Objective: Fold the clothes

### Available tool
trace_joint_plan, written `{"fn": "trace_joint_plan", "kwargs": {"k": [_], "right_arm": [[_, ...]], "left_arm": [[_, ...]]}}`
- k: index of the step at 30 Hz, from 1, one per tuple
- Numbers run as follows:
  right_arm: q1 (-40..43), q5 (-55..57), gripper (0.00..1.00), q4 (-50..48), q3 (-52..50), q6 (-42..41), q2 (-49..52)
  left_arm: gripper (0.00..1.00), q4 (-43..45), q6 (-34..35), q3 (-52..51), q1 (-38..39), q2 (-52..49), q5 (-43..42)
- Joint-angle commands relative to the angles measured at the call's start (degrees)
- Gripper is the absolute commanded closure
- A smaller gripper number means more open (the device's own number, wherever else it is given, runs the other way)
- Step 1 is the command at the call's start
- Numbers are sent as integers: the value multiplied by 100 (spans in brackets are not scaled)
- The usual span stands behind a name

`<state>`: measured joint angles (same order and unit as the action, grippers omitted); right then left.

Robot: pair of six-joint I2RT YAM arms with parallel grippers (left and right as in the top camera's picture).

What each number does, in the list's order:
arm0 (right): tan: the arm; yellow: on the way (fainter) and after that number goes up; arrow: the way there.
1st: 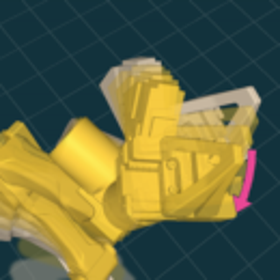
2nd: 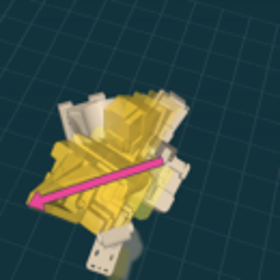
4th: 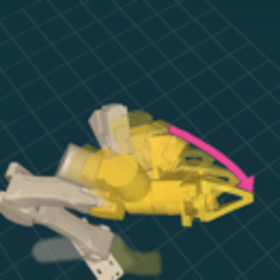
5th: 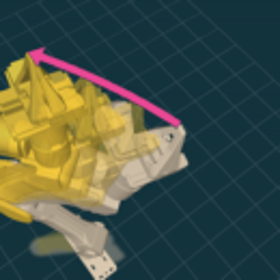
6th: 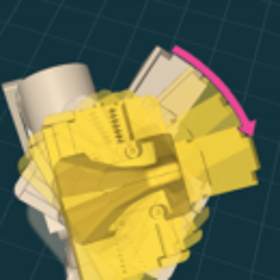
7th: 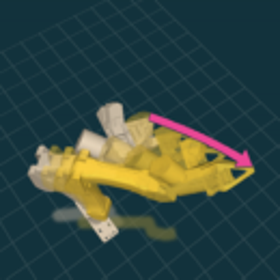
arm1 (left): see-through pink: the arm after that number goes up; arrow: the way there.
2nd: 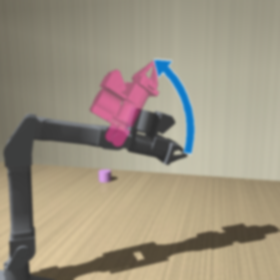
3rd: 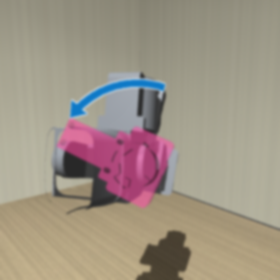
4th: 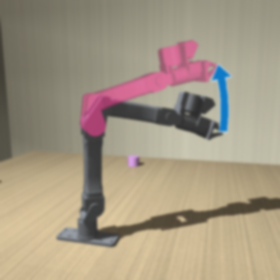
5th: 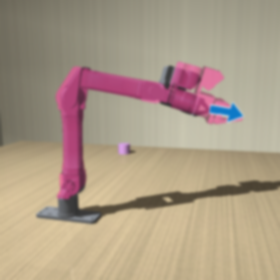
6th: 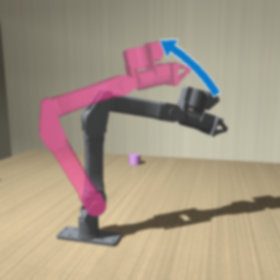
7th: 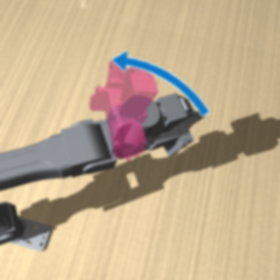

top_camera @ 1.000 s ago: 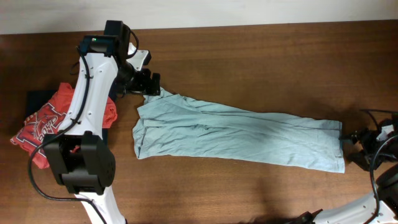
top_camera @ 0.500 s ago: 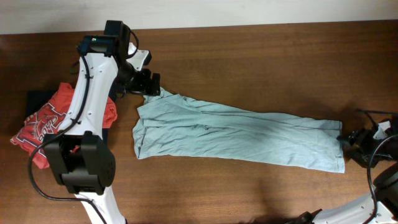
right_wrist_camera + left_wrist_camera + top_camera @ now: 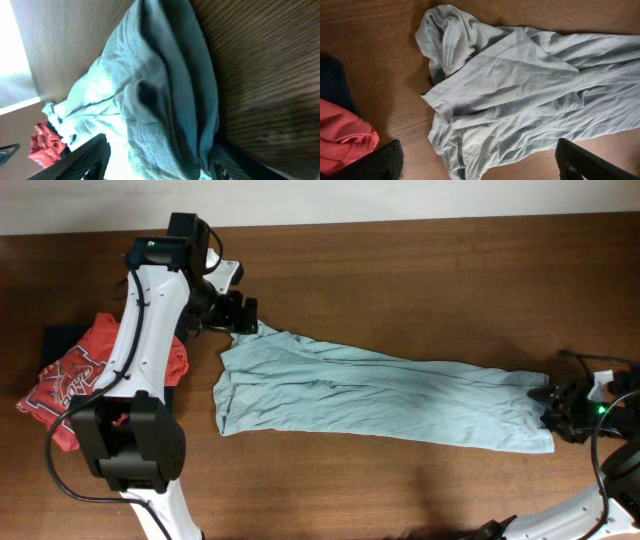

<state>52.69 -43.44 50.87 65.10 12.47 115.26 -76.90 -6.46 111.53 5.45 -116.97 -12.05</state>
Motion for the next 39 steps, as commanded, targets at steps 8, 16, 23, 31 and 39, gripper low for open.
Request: {"fn": "trace_joint_plan", "kwargs": {"k": [8, 16, 23, 31, 39], "right_arm": [[-162, 2015, 88, -101, -337, -557, 734], [-179, 2015, 96, 1399, 1370, -590, 472], [-435, 2614, 96, 2295, 3115, -739, -50], [-1128, 2640, 96, 3233, 4843, -765, -125], [-2404, 2905, 96, 4002, 5589, -887, -138]], "left_arm": [[3, -2, -98, -11, 11, -35, -83], [3, 2, -98, -11, 11, -35, -83], [4, 22, -98, -4, 11, -35, -76], [6, -195, -94, 575, -50, -33, 33], [7, -656, -94, 2041, -345, -31, 46]]}}
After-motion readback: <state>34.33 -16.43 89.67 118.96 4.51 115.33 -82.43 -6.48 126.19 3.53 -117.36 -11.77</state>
